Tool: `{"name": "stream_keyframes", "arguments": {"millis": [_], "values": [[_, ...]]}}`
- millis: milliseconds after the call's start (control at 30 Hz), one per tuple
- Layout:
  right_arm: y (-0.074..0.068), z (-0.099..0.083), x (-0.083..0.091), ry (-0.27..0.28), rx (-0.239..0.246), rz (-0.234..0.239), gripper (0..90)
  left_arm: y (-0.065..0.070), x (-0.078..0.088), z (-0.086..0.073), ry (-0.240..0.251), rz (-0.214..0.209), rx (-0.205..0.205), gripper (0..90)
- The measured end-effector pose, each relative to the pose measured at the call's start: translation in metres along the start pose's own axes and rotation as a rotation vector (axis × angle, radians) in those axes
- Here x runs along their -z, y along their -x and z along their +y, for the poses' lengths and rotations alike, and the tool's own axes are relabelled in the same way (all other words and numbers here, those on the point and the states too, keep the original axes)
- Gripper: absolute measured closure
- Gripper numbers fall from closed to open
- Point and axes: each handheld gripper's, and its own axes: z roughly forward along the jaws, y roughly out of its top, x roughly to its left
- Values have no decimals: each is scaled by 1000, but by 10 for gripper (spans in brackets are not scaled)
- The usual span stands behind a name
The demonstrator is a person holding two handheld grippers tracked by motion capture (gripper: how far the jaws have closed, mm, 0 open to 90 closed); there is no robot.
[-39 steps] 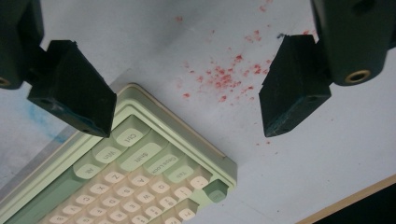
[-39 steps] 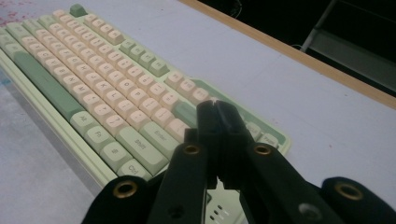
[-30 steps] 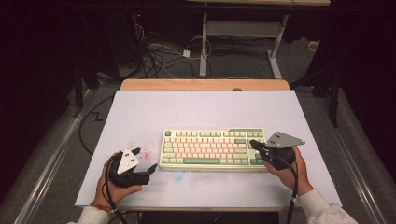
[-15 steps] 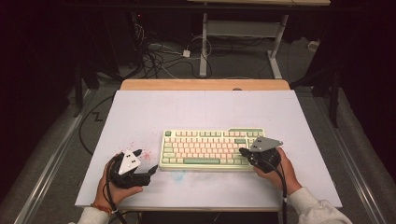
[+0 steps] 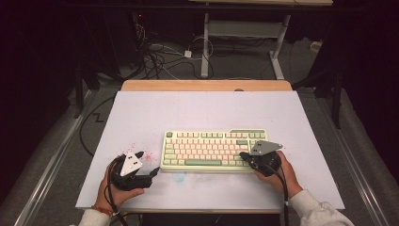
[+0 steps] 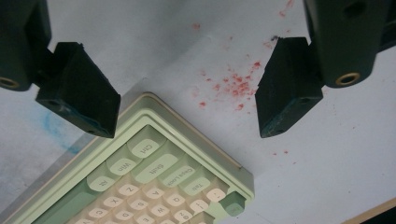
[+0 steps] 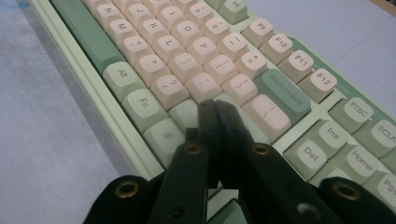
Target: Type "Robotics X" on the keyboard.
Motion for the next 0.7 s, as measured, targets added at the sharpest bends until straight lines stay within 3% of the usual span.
{"name": "stream_keyframes", "arguments": {"millis": [267,467,567,700], "values": [[0,-1,1,2,-8,1,900,-3,1,7,-1,-13,5,404],[0,-2,1,5,-9,-1,900,-6,1,15,1,-51,7,685],[-1,-2,1,7,-10,-2,900,-4,0,22,-11,-64,-18,800],[-1,-2,1,9,-10,-4,900,-3,-5,28,-31,-79,-42,874]]}}
